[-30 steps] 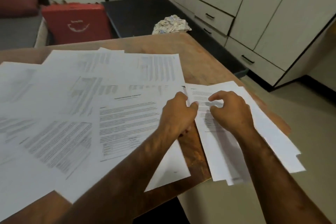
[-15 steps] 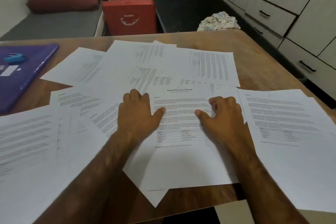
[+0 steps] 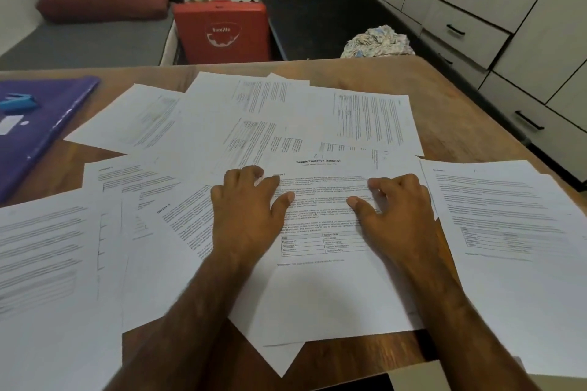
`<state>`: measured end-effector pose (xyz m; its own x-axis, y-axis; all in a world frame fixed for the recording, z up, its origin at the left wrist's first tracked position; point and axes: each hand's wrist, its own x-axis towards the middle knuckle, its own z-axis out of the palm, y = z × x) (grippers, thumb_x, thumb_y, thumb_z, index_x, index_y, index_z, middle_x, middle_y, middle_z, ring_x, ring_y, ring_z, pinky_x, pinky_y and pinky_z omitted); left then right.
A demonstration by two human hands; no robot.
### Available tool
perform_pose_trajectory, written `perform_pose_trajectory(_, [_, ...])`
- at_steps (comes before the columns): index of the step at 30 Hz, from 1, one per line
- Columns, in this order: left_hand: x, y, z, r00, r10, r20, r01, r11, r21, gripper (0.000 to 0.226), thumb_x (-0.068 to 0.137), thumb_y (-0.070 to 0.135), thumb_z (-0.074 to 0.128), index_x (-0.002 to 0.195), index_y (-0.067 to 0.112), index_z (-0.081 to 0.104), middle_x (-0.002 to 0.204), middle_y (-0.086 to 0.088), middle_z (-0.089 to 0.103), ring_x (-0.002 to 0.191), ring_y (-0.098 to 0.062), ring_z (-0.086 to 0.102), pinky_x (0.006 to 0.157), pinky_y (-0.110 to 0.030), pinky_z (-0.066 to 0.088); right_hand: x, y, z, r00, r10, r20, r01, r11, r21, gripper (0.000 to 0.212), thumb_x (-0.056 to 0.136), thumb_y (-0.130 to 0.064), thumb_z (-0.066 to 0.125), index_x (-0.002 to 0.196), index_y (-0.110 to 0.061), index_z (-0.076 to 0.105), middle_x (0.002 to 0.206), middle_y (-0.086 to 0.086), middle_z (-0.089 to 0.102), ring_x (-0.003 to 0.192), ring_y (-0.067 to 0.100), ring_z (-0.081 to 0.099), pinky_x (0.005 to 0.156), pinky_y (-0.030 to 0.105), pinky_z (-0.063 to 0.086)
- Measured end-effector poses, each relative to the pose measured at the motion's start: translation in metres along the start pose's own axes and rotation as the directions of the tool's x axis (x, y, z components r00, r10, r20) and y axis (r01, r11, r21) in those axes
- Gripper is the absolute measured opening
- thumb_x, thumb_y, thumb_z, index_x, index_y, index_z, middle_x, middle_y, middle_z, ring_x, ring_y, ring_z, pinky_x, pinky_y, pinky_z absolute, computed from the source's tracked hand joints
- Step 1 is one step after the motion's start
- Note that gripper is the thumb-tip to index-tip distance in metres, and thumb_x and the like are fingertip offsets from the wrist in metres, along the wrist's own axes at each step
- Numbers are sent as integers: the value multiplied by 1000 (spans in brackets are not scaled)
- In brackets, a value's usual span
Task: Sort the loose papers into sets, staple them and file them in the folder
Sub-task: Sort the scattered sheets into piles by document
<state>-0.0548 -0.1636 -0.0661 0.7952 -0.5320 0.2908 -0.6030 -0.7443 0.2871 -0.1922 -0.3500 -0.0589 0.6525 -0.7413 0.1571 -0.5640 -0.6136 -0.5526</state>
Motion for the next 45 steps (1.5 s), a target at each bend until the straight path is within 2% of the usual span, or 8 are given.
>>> perform_pose_trajectory(9, [0,3,-4,999,24,-24,-29,969,-247,42,97,37,68,137,31,58,126,10,66,121,-18,54,96,-32,22,-2,0,-1,1000,7,-7,-7,998,67,51,89,-56,74,131,-26,72,123,-4,59,117,17,50,98,37,45])
perform_pose_trajectory(15, [0,27,-28,978,100,-181,-185,816,-548,29,98,5,65,122,21,65,128,7,60,110,-12,63,87,-32,61,-4,-8,-8,1000,-5,0,5,999,52,55,90,-55,74,138,-31,63,141,0,53,129,22,47,106,40,41])
perform_pose_trajectory(21, [16,52,-53,946,-325,16,135,349,-927,27,91,0,73,105,23,70,113,16,70,96,-10,74,73,-31,64,14,-19,-55,989,118,88,-144,908,394,61,92,-43,76,145,-38,46,141,-7,46,120,14,51,100,40,49])
perform_pose_trajectory(25, [24,76,-43,936,-346,69,159,239,-958,25,92,-4,71,105,18,69,106,13,72,91,-8,75,69,-29,63,25,-14,-98,986,155,63,-167,871,462,45,93,-17,78,131,-35,64,133,-13,55,103,6,52,74,17,47])
perform_pose_trajectory(30, [27,140,-5,950,-291,116,189,237,-953,20,95,-4,65,96,16,67,98,9,71,85,-7,73,62,-18,57,28,5,-135,958,256,-127,-237,960,150,39,94,-18,75,130,-33,69,146,-2,54,111,19,59,97,39,55])
perform_pose_trajectory(34, [18,197,31,960,-181,214,260,287,-922,24,93,1,66,92,25,66,123,-3,68,107,-26,69,80,-39,65,27,34,-154,958,243,-153,-283,891,-355,48,93,-35,73,139,-30,60,158,3,38,142,29,36,113,50,29])
perform_pose_trajectory(39, [4,250,41,967,-151,204,251,458,-853,26,96,1,63,87,24,58,121,0,61,112,-21,61,100,-26,54,30,57,-146,945,325,-20,-298,837,-459,77,84,-45,82,151,-36,46,174,1,6,159,34,0,124,60,11])
perform_pose_trajectory(45, [1,255,41,966,-16,257,197,688,-699,16,99,19,66,107,27,54,135,3,50,119,-17,57,96,-18,50,34,74,-111,855,480,198,-338,804,-489,76,91,-54,72,157,-40,36,175,-1,-6,160,33,-9,125,61,5])
